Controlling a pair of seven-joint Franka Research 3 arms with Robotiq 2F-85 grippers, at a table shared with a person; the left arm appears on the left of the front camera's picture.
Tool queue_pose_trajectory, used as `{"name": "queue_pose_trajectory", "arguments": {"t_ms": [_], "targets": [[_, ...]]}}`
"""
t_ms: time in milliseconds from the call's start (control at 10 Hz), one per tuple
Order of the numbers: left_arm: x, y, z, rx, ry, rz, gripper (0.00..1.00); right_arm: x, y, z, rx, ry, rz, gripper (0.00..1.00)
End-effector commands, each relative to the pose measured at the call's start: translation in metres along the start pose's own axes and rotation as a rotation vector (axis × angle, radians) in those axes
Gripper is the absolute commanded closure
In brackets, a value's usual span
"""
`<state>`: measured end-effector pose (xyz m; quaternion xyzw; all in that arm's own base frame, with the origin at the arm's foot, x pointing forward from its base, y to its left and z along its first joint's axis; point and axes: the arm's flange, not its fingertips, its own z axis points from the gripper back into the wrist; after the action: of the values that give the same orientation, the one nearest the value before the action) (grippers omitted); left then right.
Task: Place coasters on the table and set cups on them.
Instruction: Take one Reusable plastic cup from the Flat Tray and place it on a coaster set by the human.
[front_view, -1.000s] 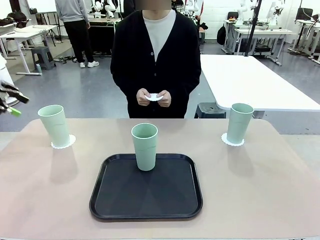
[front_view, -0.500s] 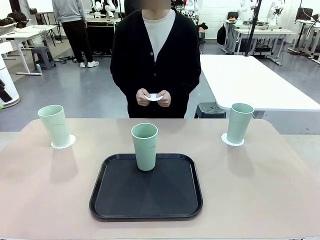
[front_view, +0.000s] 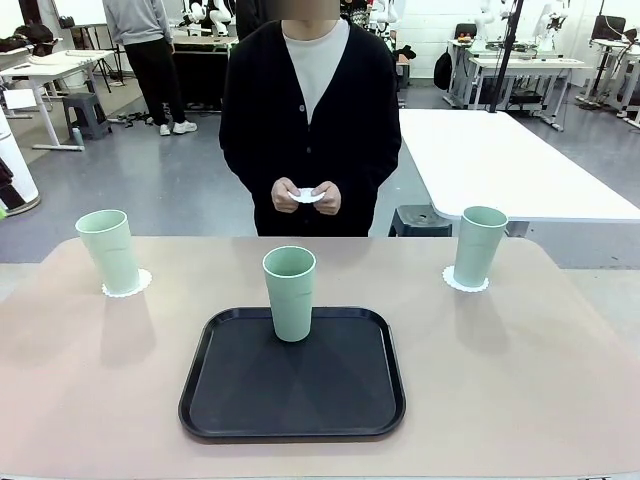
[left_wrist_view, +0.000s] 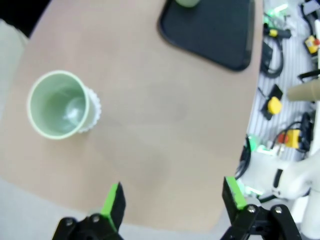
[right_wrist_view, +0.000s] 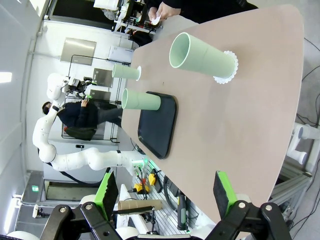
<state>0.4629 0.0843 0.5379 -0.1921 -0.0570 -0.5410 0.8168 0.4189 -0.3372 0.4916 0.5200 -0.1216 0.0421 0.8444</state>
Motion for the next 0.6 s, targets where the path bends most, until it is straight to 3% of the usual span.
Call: {"name": "queue_pose_trajectory", "arguments": {"t_ms": [0, 400, 500], "targets": [[-0.001, 0.000, -0.002, 0.010, 0.000, 0.000, 0.00, 0.002, 0.002, -0.001, 0.007, -0.011, -0.003, 0.00], [-0.002, 0.001, 0.000, 0.000, -0.002, 0.004, 0.00, 0.002, 0.002, -0.001, 0.007, -0.011, -0.003, 0.00], [-0.005, -0.018, 0.017, 0.001, -0.225, 0.162, 0.00, 0.002, 0.002, -0.001, 0.007, -0.011, -0.003, 0.00]]}}
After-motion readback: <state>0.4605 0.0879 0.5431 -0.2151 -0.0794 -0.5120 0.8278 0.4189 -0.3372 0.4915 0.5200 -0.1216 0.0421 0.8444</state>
